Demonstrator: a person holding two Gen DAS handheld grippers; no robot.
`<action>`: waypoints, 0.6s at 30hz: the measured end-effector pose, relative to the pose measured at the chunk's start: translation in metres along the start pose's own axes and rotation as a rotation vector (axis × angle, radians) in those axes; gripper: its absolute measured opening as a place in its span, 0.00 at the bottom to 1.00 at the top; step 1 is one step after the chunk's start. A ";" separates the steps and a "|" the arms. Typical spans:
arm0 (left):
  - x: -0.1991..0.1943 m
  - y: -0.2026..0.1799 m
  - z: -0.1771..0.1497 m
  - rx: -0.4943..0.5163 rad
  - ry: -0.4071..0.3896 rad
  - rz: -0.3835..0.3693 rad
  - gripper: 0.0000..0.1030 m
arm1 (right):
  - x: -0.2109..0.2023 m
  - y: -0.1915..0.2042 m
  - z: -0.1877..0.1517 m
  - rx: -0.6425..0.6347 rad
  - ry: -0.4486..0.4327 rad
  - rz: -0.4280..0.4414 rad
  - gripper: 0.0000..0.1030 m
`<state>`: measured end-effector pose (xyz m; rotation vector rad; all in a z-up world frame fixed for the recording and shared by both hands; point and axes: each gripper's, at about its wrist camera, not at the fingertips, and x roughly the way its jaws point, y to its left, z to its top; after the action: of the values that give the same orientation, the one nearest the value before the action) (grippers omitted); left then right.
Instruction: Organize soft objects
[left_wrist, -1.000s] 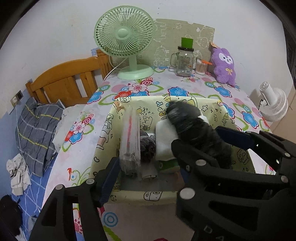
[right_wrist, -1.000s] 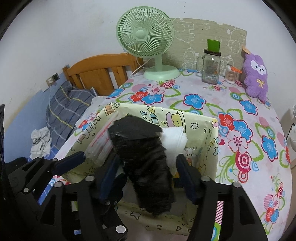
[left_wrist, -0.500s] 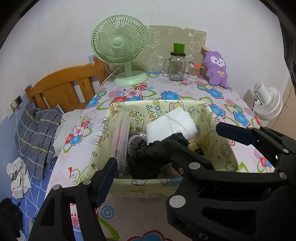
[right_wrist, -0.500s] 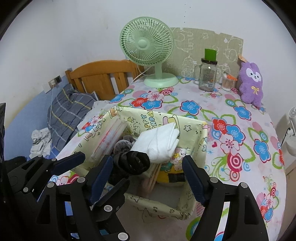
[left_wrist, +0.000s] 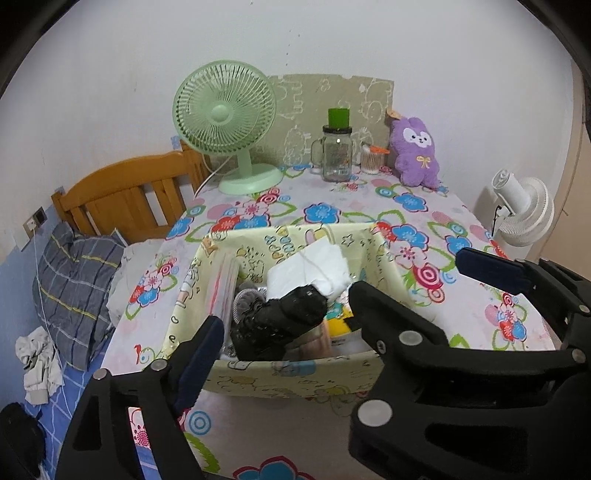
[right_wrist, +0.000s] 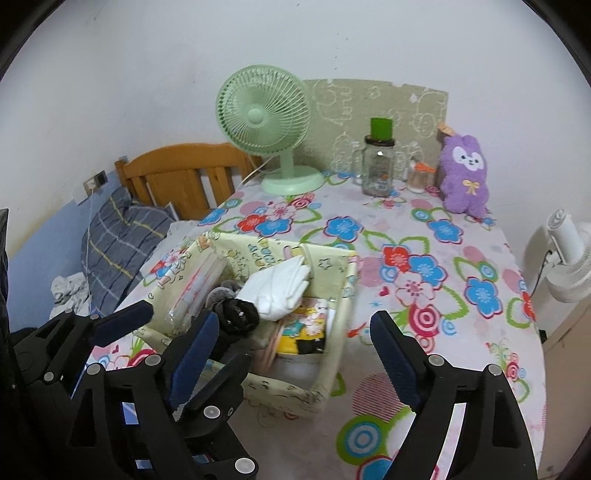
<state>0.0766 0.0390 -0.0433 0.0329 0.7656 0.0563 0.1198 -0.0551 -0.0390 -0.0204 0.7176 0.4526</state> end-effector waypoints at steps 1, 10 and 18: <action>-0.002 -0.002 0.000 0.002 -0.007 0.000 0.86 | -0.003 -0.002 -0.001 0.004 -0.006 -0.007 0.85; -0.019 -0.024 0.005 0.039 -0.043 -0.029 0.89 | -0.037 -0.022 -0.006 0.048 -0.052 -0.105 0.93; -0.044 -0.041 0.008 0.060 -0.113 -0.033 0.94 | -0.075 -0.042 -0.013 0.096 -0.118 -0.177 0.96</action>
<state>0.0525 -0.0043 -0.0089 0.0796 0.6546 0.0005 0.0796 -0.1251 -0.0065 0.0322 0.6146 0.2473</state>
